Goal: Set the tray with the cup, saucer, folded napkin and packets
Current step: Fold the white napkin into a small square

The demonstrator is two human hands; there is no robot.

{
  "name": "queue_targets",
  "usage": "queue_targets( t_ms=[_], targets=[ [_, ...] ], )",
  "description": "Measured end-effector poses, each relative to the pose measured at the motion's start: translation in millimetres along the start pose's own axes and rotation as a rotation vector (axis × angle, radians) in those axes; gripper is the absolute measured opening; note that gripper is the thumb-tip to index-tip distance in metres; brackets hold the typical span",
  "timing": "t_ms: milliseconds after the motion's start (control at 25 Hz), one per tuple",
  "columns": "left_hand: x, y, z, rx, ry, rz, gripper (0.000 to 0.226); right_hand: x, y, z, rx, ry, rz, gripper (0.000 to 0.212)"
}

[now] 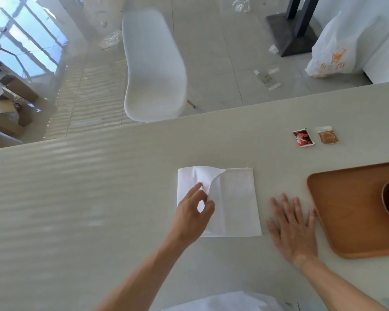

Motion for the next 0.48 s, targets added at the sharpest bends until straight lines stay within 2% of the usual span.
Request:
queue_targets(
  t_ms=[240, 480],
  targets=[
    [10.6, -73.3, 40.6, 0.024, 0.163, -0.001, 0.022, 2.8, -6.2, 4.8, -0.001, -0.014, 0.019, 0.064],
    [14.4, -132.2, 42.4, 0.090, 0.175, -0.110, 0.018, 4.1, -8.6, 6.9, 0.036, 0.005, 0.050, 0.066]
  ],
)
Point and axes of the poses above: each hand's wrist, its own x-axis towards the middle knuckle, its own y-axis out of the back of the hand, z = x × y, the point moved 4 cm from there along x, towards the middle knuckle, and after that the axes turned 7 degrees about x, right-handed, at the moved point
